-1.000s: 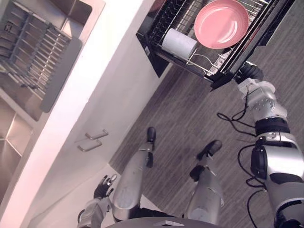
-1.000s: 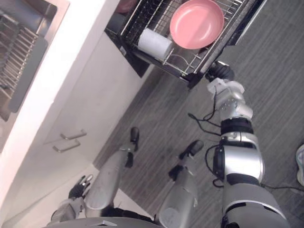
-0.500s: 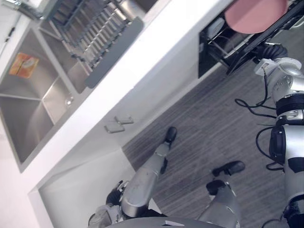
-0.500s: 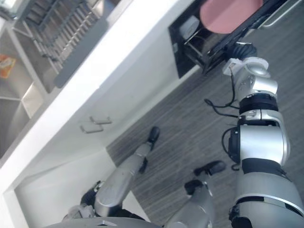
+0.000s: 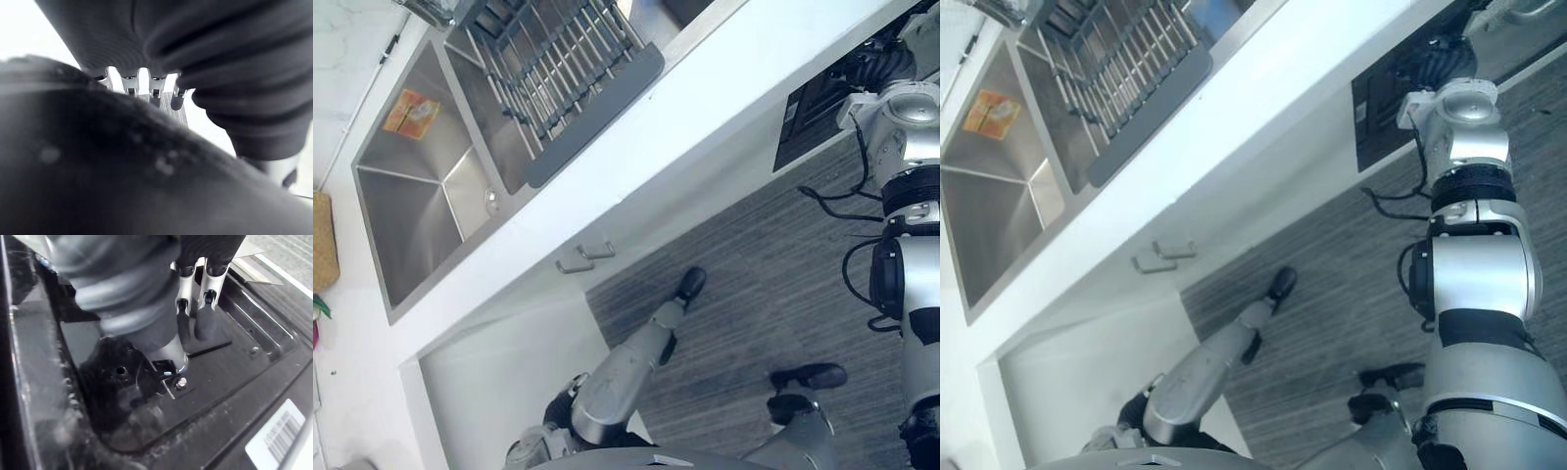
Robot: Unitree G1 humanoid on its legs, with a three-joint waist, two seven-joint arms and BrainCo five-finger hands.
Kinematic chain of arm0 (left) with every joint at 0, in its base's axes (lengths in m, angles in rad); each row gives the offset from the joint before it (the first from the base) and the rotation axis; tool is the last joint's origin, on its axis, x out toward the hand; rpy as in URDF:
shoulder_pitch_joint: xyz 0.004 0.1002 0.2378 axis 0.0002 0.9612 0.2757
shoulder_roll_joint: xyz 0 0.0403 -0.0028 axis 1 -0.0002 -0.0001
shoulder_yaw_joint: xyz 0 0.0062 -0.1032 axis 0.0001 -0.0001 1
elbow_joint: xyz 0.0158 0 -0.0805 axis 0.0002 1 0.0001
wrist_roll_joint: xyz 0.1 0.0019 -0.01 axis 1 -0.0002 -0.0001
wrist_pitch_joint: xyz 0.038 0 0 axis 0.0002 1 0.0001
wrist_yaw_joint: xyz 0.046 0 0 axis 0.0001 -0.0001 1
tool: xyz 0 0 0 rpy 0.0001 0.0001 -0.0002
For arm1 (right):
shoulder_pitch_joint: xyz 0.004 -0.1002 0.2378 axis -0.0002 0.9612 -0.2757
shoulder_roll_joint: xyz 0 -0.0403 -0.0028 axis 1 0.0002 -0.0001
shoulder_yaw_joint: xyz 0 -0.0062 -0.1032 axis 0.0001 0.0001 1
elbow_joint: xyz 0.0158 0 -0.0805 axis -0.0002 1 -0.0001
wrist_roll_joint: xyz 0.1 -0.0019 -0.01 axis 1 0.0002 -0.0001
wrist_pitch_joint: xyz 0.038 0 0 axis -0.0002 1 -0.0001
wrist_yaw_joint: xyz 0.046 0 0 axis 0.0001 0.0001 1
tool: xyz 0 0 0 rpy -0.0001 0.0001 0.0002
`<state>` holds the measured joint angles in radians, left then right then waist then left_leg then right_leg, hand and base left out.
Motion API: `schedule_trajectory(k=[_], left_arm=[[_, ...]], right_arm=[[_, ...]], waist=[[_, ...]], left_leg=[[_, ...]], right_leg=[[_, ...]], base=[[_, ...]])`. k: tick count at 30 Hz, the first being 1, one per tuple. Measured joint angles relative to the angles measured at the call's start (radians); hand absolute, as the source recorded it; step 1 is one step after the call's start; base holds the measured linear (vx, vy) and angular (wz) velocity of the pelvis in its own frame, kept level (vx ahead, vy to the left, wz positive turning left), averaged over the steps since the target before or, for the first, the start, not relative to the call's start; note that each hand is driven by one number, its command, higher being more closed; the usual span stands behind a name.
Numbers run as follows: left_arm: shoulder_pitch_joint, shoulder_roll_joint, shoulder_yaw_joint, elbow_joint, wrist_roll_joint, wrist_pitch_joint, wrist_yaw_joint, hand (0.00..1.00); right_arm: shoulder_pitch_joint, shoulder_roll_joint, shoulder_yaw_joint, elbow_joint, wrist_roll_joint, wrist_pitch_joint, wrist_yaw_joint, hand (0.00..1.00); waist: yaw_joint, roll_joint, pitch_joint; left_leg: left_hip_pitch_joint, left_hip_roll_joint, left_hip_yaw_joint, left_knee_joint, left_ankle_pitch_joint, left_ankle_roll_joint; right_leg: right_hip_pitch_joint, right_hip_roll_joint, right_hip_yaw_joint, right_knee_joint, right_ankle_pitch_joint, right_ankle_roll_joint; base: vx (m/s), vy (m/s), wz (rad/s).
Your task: Walk over to the sink, pick up the cup, carry it to the dishwasher, place the cup inside the dishwasher, then close the dishwasher door
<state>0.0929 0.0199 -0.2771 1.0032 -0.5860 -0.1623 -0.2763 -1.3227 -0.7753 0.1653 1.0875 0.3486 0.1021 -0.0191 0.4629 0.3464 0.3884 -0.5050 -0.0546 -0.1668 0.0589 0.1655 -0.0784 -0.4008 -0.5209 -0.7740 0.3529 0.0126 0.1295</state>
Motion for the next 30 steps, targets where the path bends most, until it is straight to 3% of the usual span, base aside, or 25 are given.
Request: schedule_trajectory(k=[5,9,14,17,21,22,25,27,30], left_arm=[[0.008,0.001,0.0,-0.003,0.0,0.007,-0.024,0.0],[0.019,0.002,0.01,-0.005,-0.001,-0.015,-0.037,0.0],[0.04,0.002,0.049,-0.024,-0.025,-0.02,-0.08,0.0],[0.057,0.002,0.103,-0.057,-0.057,-0.022,-0.101,0.0],[0.061,0.005,0.215,-0.08,-0.088,-0.022,-0.104,0.0],[0.063,0.005,0.228,-0.08,-0.088,-0.022,-0.106,0.0],[0.088,0.008,0.275,-0.08,-0.09,-0.024,-0.123,0.0],[0.119,0.015,0.28,-0.071,-0.088,-0.039,-0.132,0.0],[0.131,0.016,0.277,-0.051,-0.065,-0.057,-0.12,0.0]], right_arm=[[-0.041,-0.017,0.066,0.0,-0.006,0.011,0.072,0.0],[-0.048,-0.012,0.099,0.0,-0.001,0.039,0.132,0.0],[0.051,0.032,0.045,-0.074,0.027,0.042,0.216,0.0],[0.213,0.105,-0.068,-0.238,0.057,0.025,0.259,0.0],[0.437,0.178,-0.227,-0.332,0.056,-0.019,0.228,0.0],[0.469,0.183,-0.246,-0.331,0.056,-0.021,0.224,0.0],[0.627,0.189,-0.343,-0.241,0.054,0.007,0.235,0.0],[0.693,0.182,-0.38,-0.057,-0.114,0.029,0.287,0.0],[0.735,0.183,-0.38,-0.008,-0.105,0.035,0.309,0.0]], waist=[[-0.01,0.001,-0.001],[-0.024,0.001,0.0],[-0.084,-0.01,0.007],[-0.139,-0.04,0.03],[-0.21,-0.117,0.086],[-0.219,-0.125,0.092],[-0.251,-0.156,0.112],[-0.272,-0.172,0.114],[-0.296,-0.176,0.116]], left_leg=[[0.003,0.005,0.001,0.005,-0.005,-0.005],[0.026,0.014,0.003,0.01,-0.01,-0.01],[0.089,0.042,0.014,0.01,-0.033,-0.009],[0.132,0.063,0.035,0.011,-0.05,-0.009],[0.179,0.088,0.068,0.063,-0.099,-0.01],[0.183,0.091,0.07,0.075,-0.108,-0.012],[0.217,0.104,0.088,0.139,-0.158,-0.011],[0.24,0.115,0.097,0.201,-0.204,-0.012],[0.211,0.136,0.098,0.325,-0.277,-0.012]], right_leg=[[-0.02,-0.013,0.016,0.052,-0.031,-0.003],[0.001,-0.002,0.019,0.051,-0.036,-0.009],[0.077,0.052,0.021,-0.015,-0.019,-0.005],[0.125,0.09,0.028,-0.066,0.007,-0.006],[0.186,0.131,0.058,-0.113,0.022,-0.009],[0.195,0.137,0.061,-0.119,0.024,-0.009],[0.247,0.154,0.082,-0.133,0.028,-0.01],[0.287,0.166,0.099,-0.135,0.027,-0.01],[0.304,0.183,0.108,-0.107,0.012,-0.006]], base=[[-0.04,-0.077,-0.02],[-0.03,-0.074,-0.06],[-0.02,-0.061,-0.15],[-0.01,-0.075,-0.27],[-0.02,-0.069,-0.32],[-0.04,-0.055,-0.3],[-0.03,-0.045,-0.28],[-0.03,-0.006,-0.26],[-0.09,0.044,-0.19]])
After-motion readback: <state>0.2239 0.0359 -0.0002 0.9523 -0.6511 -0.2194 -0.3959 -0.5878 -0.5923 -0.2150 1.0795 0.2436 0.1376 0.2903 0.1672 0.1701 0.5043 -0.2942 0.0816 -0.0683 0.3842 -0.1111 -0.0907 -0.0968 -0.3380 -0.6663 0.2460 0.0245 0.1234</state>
